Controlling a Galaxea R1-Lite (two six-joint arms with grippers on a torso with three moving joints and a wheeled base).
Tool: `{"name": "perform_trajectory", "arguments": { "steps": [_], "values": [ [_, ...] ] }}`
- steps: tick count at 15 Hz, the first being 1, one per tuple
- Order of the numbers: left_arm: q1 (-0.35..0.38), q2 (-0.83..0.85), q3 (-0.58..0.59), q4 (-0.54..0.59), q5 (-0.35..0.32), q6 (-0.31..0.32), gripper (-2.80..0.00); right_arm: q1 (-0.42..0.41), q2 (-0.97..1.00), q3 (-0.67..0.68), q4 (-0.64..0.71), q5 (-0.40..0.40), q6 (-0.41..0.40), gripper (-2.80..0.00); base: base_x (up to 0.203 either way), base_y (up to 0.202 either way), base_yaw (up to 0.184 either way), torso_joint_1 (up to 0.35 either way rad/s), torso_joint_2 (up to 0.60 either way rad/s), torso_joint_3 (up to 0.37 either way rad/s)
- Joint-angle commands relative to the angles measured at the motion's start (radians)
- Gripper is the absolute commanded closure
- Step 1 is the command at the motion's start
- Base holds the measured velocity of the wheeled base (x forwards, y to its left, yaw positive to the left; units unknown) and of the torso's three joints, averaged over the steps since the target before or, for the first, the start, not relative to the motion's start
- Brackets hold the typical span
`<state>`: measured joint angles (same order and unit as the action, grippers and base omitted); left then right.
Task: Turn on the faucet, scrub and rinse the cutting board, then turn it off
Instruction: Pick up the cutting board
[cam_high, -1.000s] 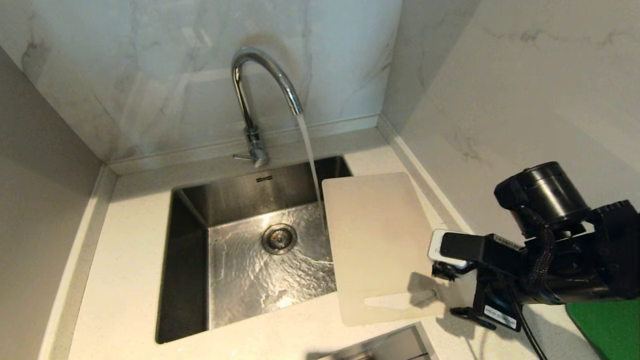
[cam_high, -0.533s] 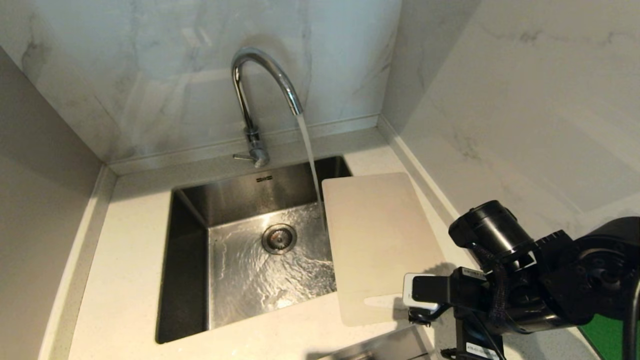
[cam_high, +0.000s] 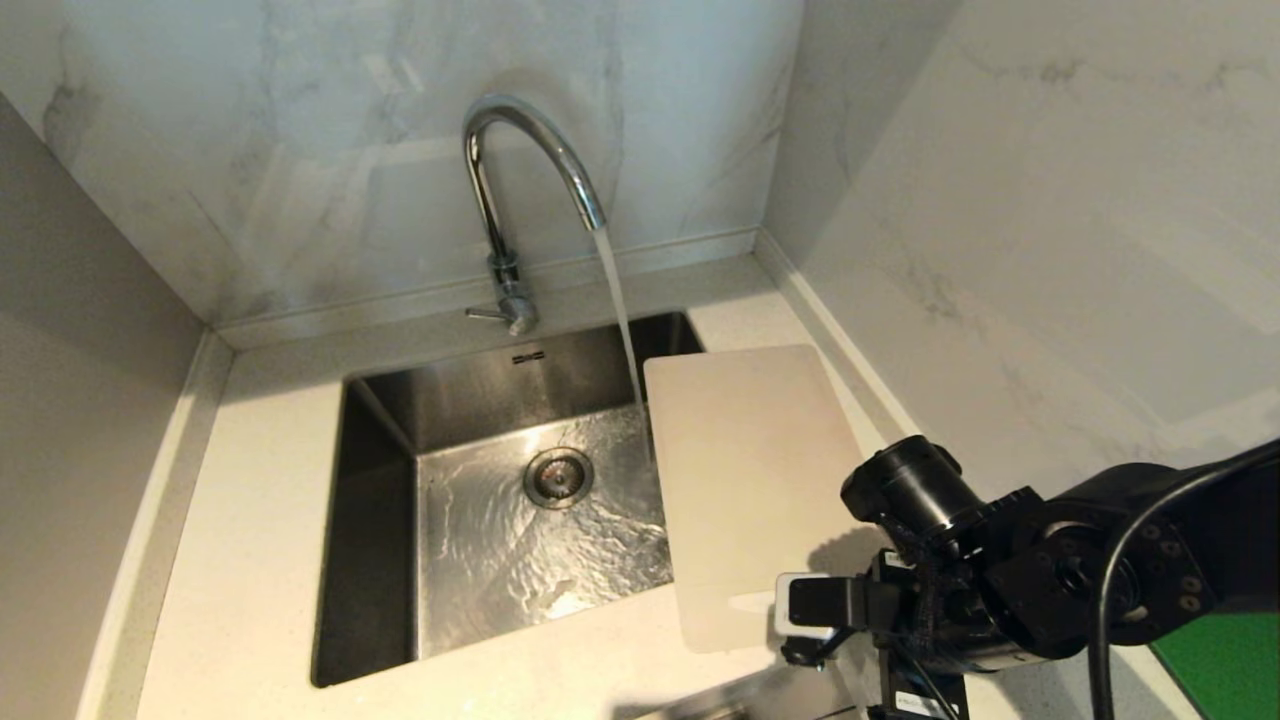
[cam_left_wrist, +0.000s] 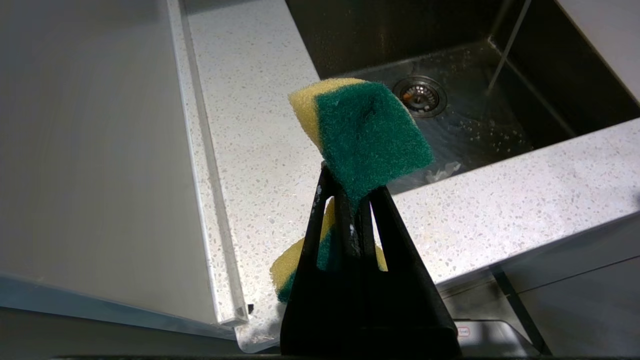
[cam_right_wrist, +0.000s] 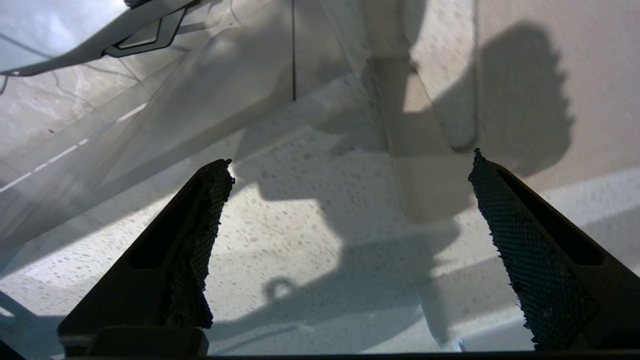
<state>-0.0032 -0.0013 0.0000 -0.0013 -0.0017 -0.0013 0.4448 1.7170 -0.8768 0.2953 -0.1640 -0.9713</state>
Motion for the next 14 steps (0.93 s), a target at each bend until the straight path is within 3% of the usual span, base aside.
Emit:
{"name": "perform_trajectory", "arguments": {
  "steps": [1, 14],
  "values": [
    [0.000, 0.000, 0.003, 0.000, 0.000, -0.001, 0.00, 0.030, 0.039, 0.001, -0.002, -0.003, -0.008, -2.80, 0.000, 0.000, 0.000, 0.000, 0.00, 0.000],
    [0.000, 0.000, 0.003, 0.000, 0.000, 0.000, 0.00, 0.054, 0.163, 0.008, -0.127, -0.039, -0.026, -2.80, 0.000, 0.000, 0.000, 0.000, 0.00, 0.000]
  ]
}}
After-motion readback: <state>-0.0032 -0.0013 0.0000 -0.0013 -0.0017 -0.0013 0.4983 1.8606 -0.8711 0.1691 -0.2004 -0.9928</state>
